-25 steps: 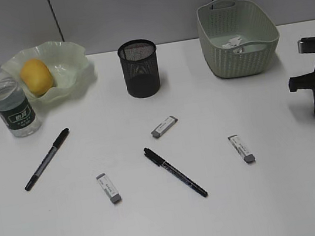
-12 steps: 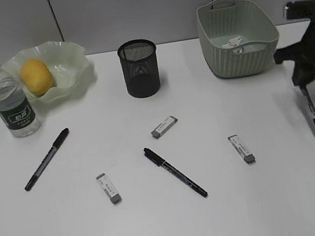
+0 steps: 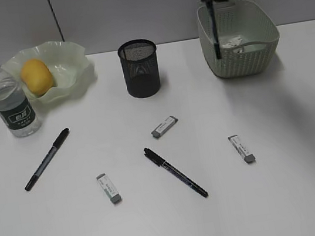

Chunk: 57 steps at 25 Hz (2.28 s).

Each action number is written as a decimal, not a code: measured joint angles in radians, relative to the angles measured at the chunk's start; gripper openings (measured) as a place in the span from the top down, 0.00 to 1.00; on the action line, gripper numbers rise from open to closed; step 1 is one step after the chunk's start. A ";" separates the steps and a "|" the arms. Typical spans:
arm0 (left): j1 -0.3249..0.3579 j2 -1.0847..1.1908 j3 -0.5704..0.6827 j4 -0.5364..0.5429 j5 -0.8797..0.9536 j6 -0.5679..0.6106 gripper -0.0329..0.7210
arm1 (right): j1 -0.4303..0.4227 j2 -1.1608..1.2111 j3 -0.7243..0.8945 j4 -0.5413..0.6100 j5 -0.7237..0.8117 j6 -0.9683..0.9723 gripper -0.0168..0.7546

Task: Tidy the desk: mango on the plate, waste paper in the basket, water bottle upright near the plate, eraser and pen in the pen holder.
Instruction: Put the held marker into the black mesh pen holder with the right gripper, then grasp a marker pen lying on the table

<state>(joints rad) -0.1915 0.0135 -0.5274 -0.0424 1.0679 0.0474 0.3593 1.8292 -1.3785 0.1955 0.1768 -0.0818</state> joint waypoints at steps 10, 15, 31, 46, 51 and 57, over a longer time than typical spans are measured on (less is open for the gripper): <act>0.000 0.000 0.000 0.000 0.000 0.000 0.35 | 0.165 0.101 -0.022 -0.014 -0.510 -0.002 0.79; 0.000 0.000 0.000 0.000 0.000 0.000 0.35 | 0.203 0.211 -0.026 -0.057 -0.692 -0.002 0.79; 0.000 0.000 0.000 0.000 0.000 0.000 0.35 | 0.206 0.422 -0.104 -0.060 -0.721 -0.002 0.46; 0.000 -0.001 0.000 0.000 0.000 0.001 0.35 | 0.206 0.132 -0.105 -0.093 0.144 -0.002 0.37; 0.000 -0.001 0.000 0.000 0.000 0.001 0.35 | 0.199 0.052 -0.107 -0.098 0.524 -0.002 0.37; 0.000 -0.001 0.000 0.000 0.000 0.001 0.35 | 0.130 -0.007 -0.108 -0.103 0.811 0.004 0.38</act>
<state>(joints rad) -0.1915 0.0125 -0.5274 -0.0424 1.0679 0.0486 0.4893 1.8220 -1.4868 0.0920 0.9875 -0.0780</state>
